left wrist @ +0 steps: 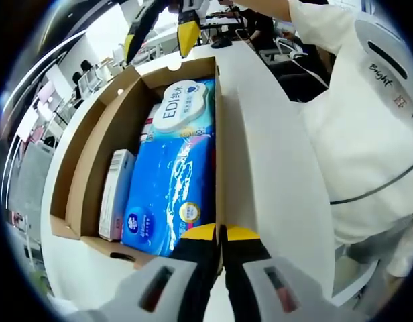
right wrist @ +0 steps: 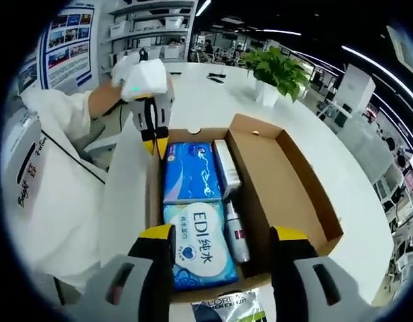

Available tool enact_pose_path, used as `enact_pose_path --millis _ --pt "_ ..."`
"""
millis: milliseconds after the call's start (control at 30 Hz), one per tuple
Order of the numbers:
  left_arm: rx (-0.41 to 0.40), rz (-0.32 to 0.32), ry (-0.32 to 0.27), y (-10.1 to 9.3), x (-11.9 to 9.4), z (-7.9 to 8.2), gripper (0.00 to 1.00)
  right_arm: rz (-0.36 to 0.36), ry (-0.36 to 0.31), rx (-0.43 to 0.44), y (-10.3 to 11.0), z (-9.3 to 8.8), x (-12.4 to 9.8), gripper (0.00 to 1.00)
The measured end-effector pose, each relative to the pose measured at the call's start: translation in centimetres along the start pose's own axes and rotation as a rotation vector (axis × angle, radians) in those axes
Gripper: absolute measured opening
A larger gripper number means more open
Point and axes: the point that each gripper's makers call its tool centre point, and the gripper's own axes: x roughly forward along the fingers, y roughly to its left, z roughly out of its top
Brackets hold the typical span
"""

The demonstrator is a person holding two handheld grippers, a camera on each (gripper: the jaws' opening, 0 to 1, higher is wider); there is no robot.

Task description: Operate the shoe box by opening the lid, removing the specified soft item, and placing it in the target area until the item is outside and the box remains undamaged.

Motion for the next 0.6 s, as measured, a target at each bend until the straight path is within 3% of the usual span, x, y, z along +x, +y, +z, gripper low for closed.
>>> enact_pose_path --millis 600 --pt "-0.002 0.002 0.0 0.0 0.0 -0.1 0.02 0.097 0.118 -0.093 1.2 -1.4 2.1 0.58"
